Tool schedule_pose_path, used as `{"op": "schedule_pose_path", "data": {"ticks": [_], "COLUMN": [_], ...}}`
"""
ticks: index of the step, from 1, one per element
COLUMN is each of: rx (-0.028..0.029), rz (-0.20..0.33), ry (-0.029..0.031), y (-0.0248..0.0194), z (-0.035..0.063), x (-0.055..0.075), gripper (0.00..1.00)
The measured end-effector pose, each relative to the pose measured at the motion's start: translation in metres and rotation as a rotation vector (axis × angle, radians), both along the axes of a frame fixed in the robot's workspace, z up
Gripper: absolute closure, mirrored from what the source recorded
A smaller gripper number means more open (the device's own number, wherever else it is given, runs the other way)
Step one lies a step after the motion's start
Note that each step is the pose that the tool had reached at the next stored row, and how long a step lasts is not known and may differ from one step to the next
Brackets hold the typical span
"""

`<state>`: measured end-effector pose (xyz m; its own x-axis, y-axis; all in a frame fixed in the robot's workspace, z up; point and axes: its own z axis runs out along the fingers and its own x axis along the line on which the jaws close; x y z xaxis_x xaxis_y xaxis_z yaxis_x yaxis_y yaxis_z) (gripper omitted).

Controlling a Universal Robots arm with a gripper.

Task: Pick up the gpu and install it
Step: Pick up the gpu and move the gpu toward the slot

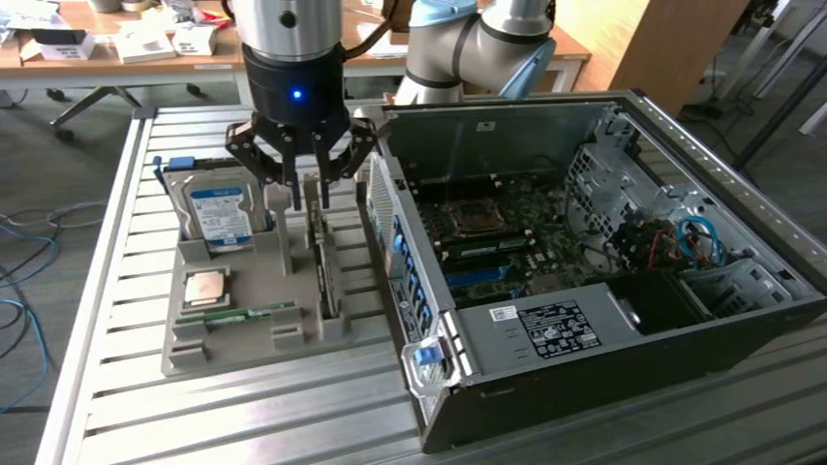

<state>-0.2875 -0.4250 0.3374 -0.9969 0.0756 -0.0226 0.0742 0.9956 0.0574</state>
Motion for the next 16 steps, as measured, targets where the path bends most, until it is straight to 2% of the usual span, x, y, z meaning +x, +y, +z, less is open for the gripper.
{"op": "schedule_pose_path", "data": {"ticks": [12, 16], "rx": [-0.0001, -0.0003], "rz": [0.0, 0.0], "ry": [0.0, 0.0003], "y": [0.0, 0.0], "z": [-0.0153, -0.016], "x": [0.0, 0.0], "gripper": [0.64, 0.64]}}
